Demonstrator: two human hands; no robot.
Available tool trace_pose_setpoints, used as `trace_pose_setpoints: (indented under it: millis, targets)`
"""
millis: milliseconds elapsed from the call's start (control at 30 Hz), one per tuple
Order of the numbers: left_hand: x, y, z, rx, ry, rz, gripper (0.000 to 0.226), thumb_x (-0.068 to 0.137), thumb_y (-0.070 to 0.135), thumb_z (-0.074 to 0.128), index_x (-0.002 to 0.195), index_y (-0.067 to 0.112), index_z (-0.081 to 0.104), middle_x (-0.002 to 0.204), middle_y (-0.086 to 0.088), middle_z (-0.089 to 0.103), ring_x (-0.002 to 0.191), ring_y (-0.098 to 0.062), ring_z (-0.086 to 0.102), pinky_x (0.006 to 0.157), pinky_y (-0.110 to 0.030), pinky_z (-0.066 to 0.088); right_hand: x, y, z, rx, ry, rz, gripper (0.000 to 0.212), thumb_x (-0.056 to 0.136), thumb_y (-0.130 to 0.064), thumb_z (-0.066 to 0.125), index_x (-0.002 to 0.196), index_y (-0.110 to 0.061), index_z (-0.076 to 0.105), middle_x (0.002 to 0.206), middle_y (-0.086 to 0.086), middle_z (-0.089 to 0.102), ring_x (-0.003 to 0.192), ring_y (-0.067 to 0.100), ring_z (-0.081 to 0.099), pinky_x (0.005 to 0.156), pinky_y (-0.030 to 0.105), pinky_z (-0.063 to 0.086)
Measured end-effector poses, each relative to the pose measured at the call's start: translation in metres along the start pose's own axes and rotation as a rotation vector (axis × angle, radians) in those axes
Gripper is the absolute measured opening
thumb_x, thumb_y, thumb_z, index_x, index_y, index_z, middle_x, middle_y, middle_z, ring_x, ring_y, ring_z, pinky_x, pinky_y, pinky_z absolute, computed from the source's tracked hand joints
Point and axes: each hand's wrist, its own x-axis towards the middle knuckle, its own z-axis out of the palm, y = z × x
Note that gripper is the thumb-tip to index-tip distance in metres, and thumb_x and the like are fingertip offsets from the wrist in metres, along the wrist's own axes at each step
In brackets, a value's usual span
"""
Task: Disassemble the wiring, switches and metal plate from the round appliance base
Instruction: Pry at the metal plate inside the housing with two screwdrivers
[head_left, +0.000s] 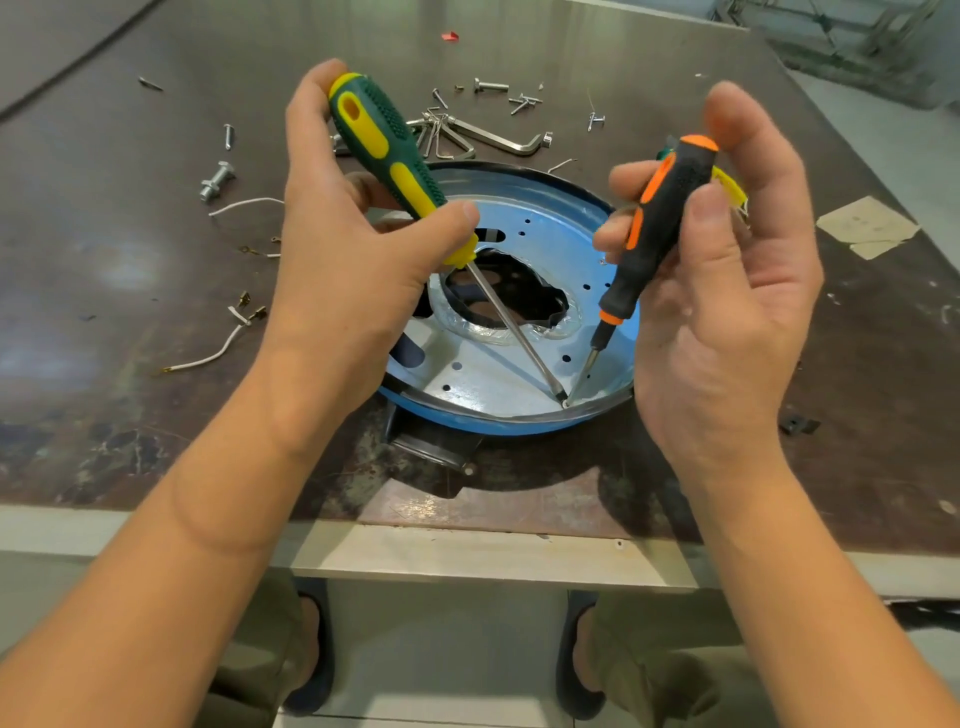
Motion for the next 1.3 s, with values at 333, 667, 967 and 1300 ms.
trace_pose_setpoints:
  millis: [333, 667, 967, 1300]
  targets:
    - [-0.0011, 0.0022, 0.0041, 0.016, 0.025, 0.004, 0.082, 0.079, 0.016, 0.075, 0.143, 0.034, 0.028, 0.112, -0.019, 0.057, 0.093, -0.031, 0.065, 0.063, -0.037, 0.062, 0.0037, -0.0001, 0.0021, 0.021, 0.087, 0.025, 0.023, 0.108, -0.007, 0.04, 0.127, -0.004, 0.054, 0.097, 0.013, 0.064, 0.078, 0.027, 0.061, 0.079, 0.038, 0.051]
    - [-0.0002, 0.0036, 0.0068, -0.054, 0.016, -0.086, 0.088, 0.084, 0.008, 0.072, 0.151, 0.033, 0.02, 0.124, -0.008, 0.051, 0.098, -0.018, 0.068, 0.066, -0.035, 0.062, 0.0034, -0.0014, 0.0051, -0.06, 0.012, -0.005, 0.03, 0.106, -0.008, 0.05, 0.136, -0.007, 0.051, 0.1, 0.015, 0.06, 0.084, 0.03, 0.058, 0.082, 0.039, 0.05]
    - [0.0001, 0.0057, 0.0058, -0.08, 0.008, -0.114, 0.087, 0.084, 0.006, 0.074, 0.149, 0.033, 0.023, 0.122, -0.018, 0.053, 0.1, -0.025, 0.069, 0.064, -0.035, 0.062, 0.0069, -0.0039, 0.0088, -0.033, 0.041, 0.035, 0.025, 0.1, -0.019, 0.066, 0.122, -0.011, 0.057, 0.092, 0.003, 0.052, 0.085, 0.028, 0.046, 0.081, 0.045, 0.042]
    - [-0.0007, 0.0057, 0.0066, -0.065, 0.035, -0.104, 0.086, 0.082, 0.005, 0.074, 0.147, 0.031, 0.024, 0.121, -0.017, 0.052, 0.1, -0.026, 0.067, 0.066, -0.033, 0.062, 0.0078, -0.004, 0.0094, -0.03, 0.056, 0.076, 0.02, 0.101, -0.016, 0.059, 0.122, -0.014, 0.058, 0.092, 0.0, 0.055, 0.085, 0.024, 0.05, 0.078, 0.037, 0.044]
